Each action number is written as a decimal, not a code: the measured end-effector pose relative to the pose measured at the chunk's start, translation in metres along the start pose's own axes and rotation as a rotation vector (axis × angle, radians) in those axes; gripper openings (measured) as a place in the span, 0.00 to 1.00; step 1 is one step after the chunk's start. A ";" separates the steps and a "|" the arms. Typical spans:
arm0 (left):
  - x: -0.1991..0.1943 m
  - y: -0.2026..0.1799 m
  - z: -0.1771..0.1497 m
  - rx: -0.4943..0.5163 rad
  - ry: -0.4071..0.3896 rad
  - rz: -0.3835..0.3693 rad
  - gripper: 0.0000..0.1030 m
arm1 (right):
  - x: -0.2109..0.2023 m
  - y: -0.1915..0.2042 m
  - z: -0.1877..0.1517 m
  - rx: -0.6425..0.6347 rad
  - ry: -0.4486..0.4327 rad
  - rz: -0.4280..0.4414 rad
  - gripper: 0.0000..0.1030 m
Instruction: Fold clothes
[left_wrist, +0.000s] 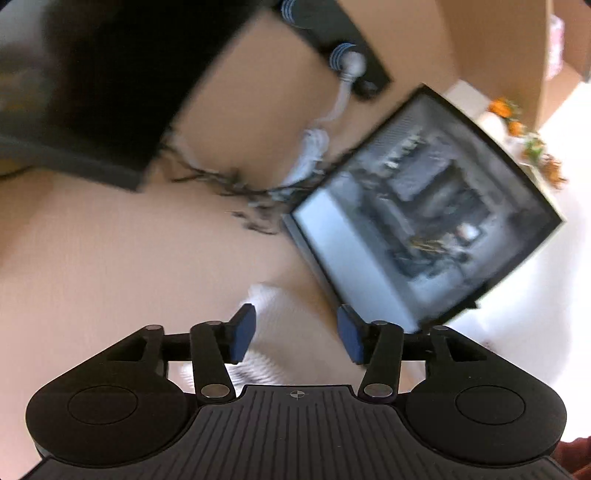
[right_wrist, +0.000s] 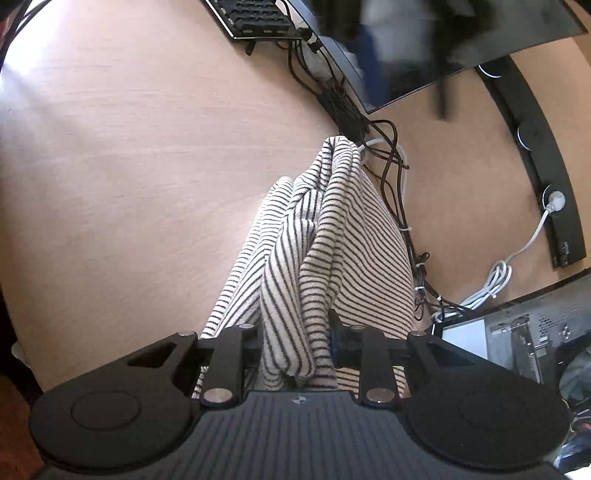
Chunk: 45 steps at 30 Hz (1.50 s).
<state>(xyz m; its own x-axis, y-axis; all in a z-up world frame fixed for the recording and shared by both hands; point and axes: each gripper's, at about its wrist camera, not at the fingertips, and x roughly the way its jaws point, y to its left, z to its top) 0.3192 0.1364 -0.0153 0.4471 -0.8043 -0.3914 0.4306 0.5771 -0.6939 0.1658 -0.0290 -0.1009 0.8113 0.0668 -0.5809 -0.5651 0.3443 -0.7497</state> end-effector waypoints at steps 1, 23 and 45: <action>0.011 -0.003 -0.001 0.012 0.021 -0.006 0.53 | 0.001 0.000 0.000 0.003 0.002 -0.001 0.25; 0.053 0.028 -0.045 0.088 0.188 0.067 0.44 | 0.012 -0.131 -0.052 0.918 0.003 0.328 1.00; 0.051 0.022 -0.051 0.090 0.163 0.112 0.44 | 0.087 -0.186 -0.024 0.948 0.103 0.250 1.00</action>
<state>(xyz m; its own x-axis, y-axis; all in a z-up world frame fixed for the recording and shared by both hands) 0.3118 0.1009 -0.0817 0.3666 -0.7424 -0.5607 0.4568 0.6687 -0.5867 0.3378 -0.1097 -0.0200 0.6424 0.1733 -0.7465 -0.3276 0.9427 -0.0630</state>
